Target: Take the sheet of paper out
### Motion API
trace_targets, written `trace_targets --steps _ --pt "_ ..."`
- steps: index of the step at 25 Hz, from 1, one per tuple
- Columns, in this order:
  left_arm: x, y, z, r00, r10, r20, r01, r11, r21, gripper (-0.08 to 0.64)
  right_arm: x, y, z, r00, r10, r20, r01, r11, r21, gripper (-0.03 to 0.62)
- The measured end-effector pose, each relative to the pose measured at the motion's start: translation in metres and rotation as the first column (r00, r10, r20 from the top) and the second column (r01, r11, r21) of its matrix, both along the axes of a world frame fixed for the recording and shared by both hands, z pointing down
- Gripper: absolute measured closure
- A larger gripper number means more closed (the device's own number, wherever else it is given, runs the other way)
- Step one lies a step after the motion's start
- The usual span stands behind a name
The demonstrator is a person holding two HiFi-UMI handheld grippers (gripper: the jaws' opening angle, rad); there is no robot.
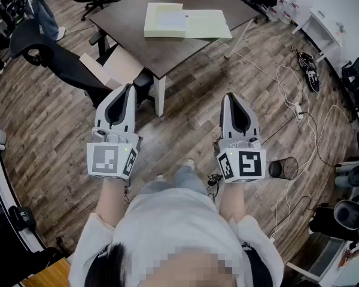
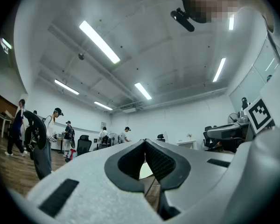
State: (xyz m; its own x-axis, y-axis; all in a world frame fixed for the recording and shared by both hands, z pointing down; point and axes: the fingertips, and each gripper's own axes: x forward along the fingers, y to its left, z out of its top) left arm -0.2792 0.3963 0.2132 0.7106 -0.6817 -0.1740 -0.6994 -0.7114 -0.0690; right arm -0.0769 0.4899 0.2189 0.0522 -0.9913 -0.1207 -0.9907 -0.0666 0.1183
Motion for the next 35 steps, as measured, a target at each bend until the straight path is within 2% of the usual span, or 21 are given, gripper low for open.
trace_targets --steps 27,35 --pt "-0.022 -0.015 0.003 1.000 0.016 -0.026 -0.016 1.000 -0.008 0.551 -0.019 -0.008 0.001 0.999 0.027 0.018 -0.027 1.000 0.015 0.575" --pt "0.002 -0.039 0.009 0.999 0.023 -0.029 -0.023 0.999 -0.022 0.551 0.001 -0.036 0.009 0.999 0.008 0.038 -0.008 1.000 0.009 0.575"
